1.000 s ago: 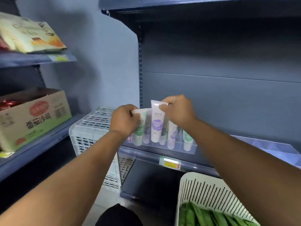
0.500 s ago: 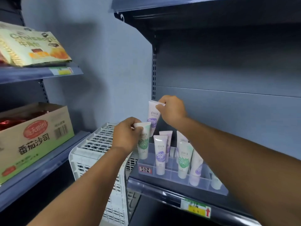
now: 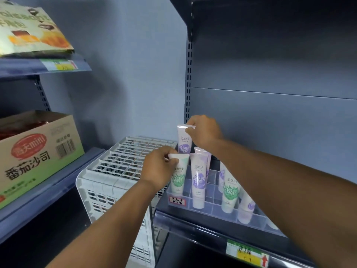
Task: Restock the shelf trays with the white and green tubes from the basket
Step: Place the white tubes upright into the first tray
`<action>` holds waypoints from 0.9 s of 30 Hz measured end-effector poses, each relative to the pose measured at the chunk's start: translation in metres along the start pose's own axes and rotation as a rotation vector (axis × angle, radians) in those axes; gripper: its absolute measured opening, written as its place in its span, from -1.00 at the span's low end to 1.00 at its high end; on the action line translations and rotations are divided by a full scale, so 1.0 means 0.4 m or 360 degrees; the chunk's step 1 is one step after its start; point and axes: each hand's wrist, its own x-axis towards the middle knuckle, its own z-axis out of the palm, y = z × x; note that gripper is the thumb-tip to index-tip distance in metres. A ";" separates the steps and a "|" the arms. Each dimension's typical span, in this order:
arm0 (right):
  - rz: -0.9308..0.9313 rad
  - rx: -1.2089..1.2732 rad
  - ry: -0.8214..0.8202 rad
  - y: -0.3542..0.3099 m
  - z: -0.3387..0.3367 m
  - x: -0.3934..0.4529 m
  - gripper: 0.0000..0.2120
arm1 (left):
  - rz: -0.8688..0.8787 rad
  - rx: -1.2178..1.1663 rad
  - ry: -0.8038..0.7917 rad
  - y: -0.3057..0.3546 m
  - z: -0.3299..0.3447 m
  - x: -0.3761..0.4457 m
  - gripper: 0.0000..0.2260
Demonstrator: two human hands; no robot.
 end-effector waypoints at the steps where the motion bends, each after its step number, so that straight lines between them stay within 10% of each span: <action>1: -0.0010 -0.0030 -0.0028 0.003 0.008 0.001 -0.82 | -0.0003 0.0002 -0.0013 -0.005 0.005 0.000 -0.78; 27: -0.0047 -0.0438 -0.0023 0.093 0.034 -0.045 -0.67 | 0.0060 0.0142 -0.0110 -0.020 0.006 -0.003 -0.64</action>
